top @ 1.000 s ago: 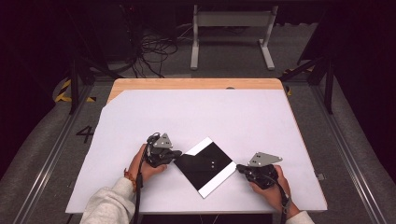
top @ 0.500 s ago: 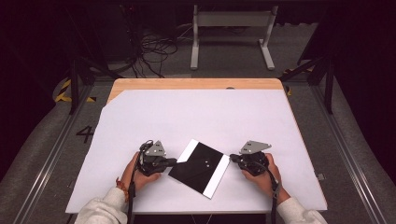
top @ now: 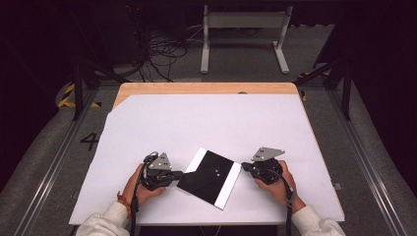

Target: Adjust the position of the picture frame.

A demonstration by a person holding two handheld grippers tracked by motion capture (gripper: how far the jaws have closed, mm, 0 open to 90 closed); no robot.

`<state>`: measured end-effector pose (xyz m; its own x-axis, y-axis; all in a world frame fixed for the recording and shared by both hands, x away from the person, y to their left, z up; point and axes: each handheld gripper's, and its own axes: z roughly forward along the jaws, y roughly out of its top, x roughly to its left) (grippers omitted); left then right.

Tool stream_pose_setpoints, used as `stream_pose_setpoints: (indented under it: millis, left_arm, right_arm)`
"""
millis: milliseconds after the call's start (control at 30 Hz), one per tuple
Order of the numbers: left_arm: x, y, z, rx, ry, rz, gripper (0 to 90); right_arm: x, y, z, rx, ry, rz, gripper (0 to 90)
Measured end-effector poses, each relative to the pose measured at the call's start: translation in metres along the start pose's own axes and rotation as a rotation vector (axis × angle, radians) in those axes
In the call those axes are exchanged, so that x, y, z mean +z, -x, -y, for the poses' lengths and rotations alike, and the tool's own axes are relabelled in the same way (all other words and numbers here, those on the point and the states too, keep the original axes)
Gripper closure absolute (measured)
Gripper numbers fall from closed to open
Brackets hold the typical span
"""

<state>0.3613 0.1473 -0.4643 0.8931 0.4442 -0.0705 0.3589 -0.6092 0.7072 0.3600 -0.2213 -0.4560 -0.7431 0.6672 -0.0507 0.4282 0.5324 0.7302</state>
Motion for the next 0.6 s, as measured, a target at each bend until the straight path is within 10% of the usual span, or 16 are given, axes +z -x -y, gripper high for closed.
stream_pose_setpoints:
  millis: [600]
  left_arm:
    - [-0.012,0.014,0.013,0.011,-0.012,0.047,87.9]
  right_arm:
    - [0.019,0.003,-0.014,-0.006,0.019,0.005,90.0]
